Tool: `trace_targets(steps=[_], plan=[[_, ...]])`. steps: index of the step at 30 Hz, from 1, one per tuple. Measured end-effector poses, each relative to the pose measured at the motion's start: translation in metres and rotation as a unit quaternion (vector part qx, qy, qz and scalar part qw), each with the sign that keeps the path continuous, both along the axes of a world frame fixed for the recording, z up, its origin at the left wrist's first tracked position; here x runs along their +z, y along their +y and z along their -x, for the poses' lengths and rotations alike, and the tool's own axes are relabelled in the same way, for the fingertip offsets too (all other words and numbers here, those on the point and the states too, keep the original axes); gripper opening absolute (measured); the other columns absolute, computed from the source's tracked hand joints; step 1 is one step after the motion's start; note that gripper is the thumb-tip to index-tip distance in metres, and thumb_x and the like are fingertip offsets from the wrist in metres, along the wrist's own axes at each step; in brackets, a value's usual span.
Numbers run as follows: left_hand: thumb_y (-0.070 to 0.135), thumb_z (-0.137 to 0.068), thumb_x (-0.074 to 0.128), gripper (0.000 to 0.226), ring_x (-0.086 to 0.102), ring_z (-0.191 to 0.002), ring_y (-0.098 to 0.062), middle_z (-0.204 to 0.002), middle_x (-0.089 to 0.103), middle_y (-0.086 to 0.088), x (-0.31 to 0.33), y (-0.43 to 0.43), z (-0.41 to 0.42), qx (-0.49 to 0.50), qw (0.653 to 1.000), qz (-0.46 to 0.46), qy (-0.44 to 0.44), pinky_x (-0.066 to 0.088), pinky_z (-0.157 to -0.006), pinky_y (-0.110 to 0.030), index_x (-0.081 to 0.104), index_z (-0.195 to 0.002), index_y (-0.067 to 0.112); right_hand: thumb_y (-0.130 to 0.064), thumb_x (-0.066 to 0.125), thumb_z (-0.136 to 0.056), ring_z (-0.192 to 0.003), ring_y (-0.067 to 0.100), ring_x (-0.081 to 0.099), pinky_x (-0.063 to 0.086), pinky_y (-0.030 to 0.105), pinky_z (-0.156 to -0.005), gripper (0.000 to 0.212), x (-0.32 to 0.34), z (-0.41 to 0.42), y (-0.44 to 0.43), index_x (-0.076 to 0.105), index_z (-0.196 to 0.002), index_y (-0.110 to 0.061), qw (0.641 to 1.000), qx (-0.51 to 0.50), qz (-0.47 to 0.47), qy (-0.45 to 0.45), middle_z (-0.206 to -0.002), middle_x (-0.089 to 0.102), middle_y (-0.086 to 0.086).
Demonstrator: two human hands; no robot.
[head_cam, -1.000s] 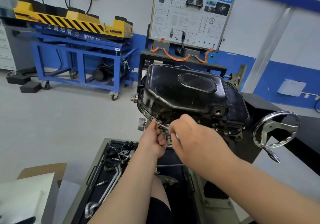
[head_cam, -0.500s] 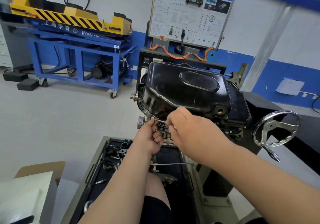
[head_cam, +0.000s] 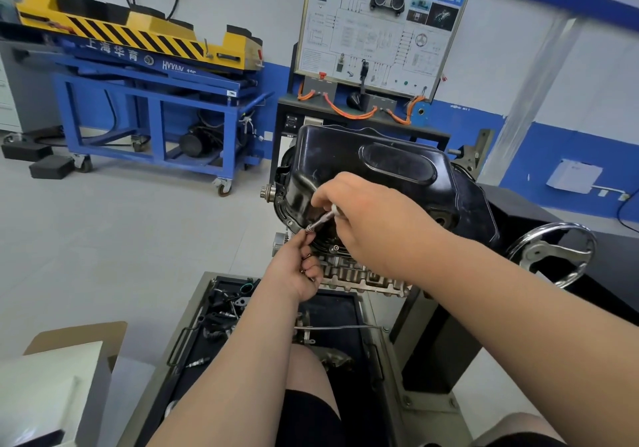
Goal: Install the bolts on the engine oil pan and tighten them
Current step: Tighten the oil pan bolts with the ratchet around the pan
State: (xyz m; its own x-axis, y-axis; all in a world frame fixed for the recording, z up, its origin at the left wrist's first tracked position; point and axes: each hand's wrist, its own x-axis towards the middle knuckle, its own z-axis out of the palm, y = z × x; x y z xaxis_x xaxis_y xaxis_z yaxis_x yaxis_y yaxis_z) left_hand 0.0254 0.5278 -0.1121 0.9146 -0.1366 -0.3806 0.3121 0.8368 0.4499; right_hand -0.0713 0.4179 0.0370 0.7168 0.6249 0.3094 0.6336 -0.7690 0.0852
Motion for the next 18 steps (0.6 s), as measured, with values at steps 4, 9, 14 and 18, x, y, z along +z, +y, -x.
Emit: trace_targets(steps=[4,9,14,18], plan=[[0.034,-0.096,0.053,0.028,0.023,-0.028,-0.005,-0.039,0.033,0.010,0.000,0.003,-0.002,-0.010,1.000,0.013,0.001,0.015,-0.027,-0.015,0.056,-0.072,0.020,-0.016,0.050,-0.093,-0.090,0.019,0.057,0.047,0.034,-0.073,0.039,0.000,-0.003,0.005,0.041,-0.127,-0.034,0.999,-0.008,0.008,-0.031,-0.116,0.050,-0.008],[0.035,-0.096,0.053,0.030,0.023,-0.028,-0.005,-0.041,0.034,0.011,0.001,0.003,-0.003,-0.014,1.000,0.015,0.008,0.016,-0.027,-0.014,0.058,-0.071,0.019,-0.034,0.037,-0.100,-0.082,0.026,0.063,0.047,0.035,-0.062,0.029,-0.003,-0.009,0.012,0.041,-0.127,-0.023,0.985,-0.050,0.075,-0.145,-0.108,0.058,-0.001],[0.035,-0.096,0.053,0.035,0.023,-0.028,-0.005,-0.042,0.034,0.010,0.004,0.005,-0.001,-0.025,1.000,0.011,0.008,0.016,-0.026,-0.015,0.054,-0.065,0.019,-0.027,0.050,-0.094,-0.071,0.024,0.059,0.044,0.033,-0.056,0.026,-0.003,-0.006,0.012,0.045,-0.119,-0.025,0.993,-0.044,0.042,-0.100,-0.116,0.045,-0.002],[0.031,-0.096,0.053,0.040,0.022,-0.029,-0.005,-0.046,0.033,0.010,0.007,0.005,0.002,-0.025,0.999,0.020,0.015,0.016,-0.027,-0.015,0.053,-0.059,0.018,-0.023,0.050,-0.095,-0.075,0.022,0.059,0.045,0.033,-0.059,0.025,-0.008,-0.004,0.017,0.045,-0.120,-0.025,0.992,-0.041,0.062,-0.101,-0.110,0.052,-0.003]])
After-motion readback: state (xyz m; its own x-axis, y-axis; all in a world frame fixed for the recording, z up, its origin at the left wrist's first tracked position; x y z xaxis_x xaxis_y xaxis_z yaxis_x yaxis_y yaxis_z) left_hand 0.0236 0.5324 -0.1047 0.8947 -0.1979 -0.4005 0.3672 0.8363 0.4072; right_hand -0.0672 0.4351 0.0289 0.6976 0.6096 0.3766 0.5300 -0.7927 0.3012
